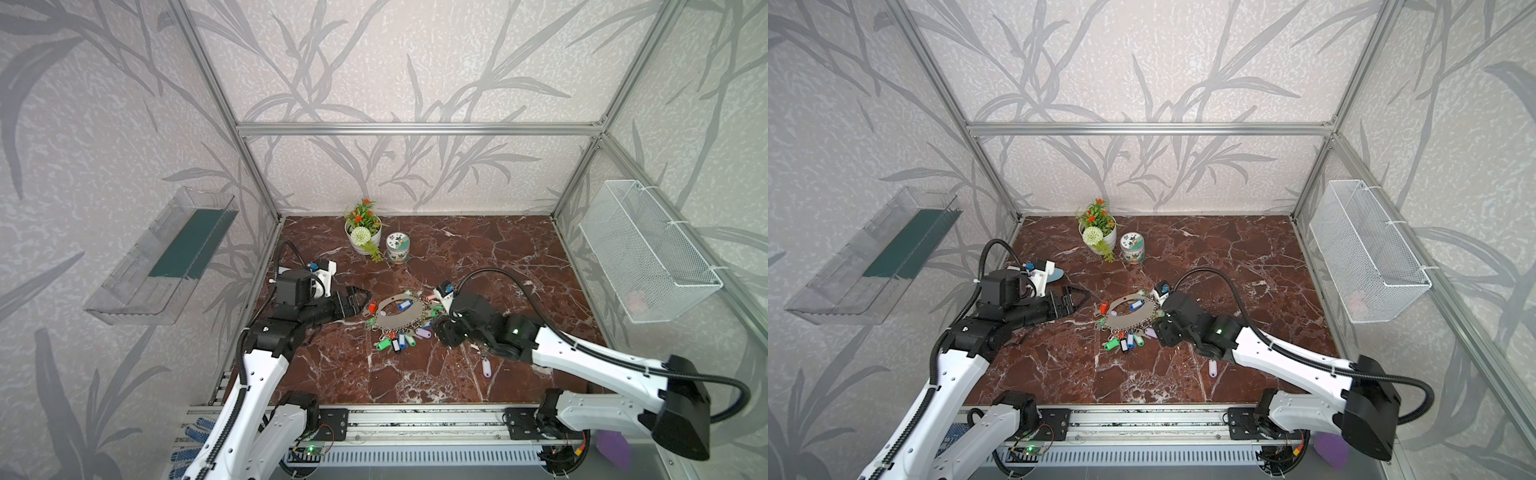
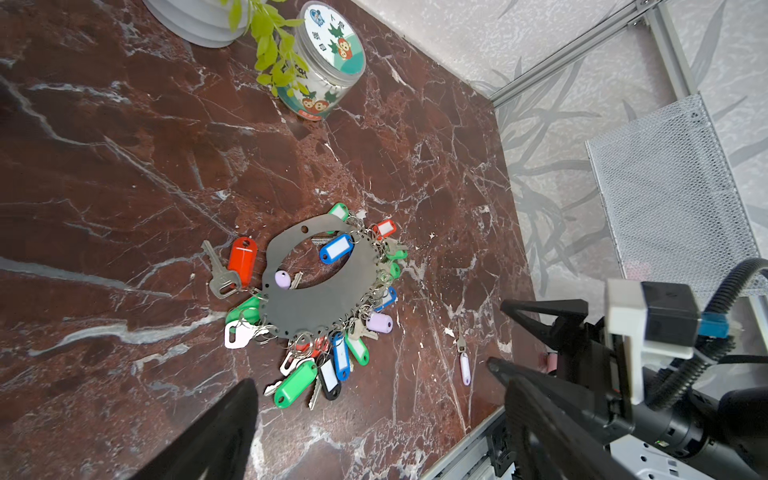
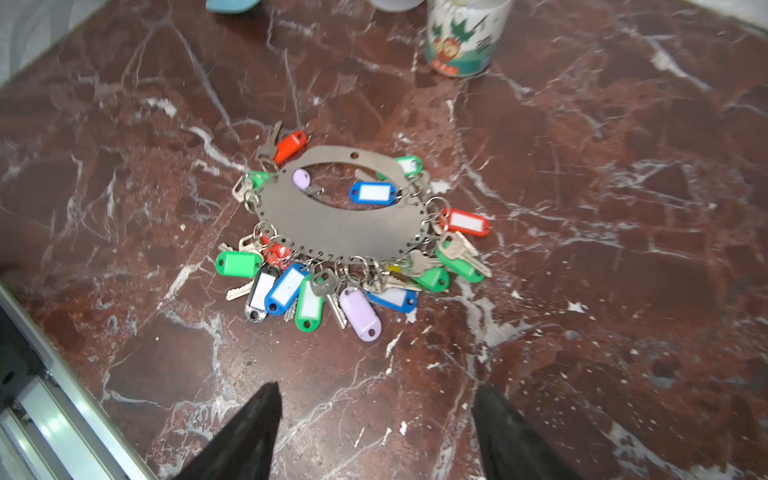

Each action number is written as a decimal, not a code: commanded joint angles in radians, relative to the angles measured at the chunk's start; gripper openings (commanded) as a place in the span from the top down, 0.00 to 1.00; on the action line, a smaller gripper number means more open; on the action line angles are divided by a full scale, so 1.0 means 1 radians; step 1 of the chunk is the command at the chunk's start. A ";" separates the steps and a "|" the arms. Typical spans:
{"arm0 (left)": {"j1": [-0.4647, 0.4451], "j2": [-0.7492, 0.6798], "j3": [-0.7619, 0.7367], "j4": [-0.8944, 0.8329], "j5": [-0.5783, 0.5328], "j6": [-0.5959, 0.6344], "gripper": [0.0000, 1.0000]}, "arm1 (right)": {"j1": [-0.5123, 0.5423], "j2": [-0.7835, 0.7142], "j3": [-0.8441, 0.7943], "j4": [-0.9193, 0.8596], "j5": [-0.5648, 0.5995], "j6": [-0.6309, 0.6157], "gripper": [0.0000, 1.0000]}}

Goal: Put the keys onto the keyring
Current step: 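Move both grippers toward the steel key plate in the table centre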

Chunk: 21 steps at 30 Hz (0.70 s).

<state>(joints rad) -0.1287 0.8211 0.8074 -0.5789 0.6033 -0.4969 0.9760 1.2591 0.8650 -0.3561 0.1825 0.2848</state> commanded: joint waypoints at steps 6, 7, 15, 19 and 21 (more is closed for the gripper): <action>0.009 -0.035 -0.007 -0.032 -0.016 0.023 0.07 | 0.041 0.270 0.129 0.018 -0.039 -0.024 0.33; 0.010 -0.037 -0.008 -0.033 -0.016 0.023 0.07 | 0.041 0.296 0.147 0.016 -0.044 -0.025 0.34; 0.020 -0.047 -0.010 -0.032 -0.009 0.021 0.07 | 0.040 0.532 0.369 -0.150 -0.025 0.009 0.46; 0.020 -0.065 -0.016 -0.032 -0.014 0.020 0.07 | 0.033 0.607 0.429 -0.184 -0.037 0.007 0.52; 0.022 -0.071 -0.016 -0.035 -0.016 0.021 0.07 | 0.028 0.631 0.450 -0.205 -0.021 0.017 0.55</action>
<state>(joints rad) -0.1120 0.7700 0.8013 -0.6018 0.5945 -0.4900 1.0088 1.8645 1.2785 -0.4755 0.1417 0.2874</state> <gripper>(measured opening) 0.928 0.464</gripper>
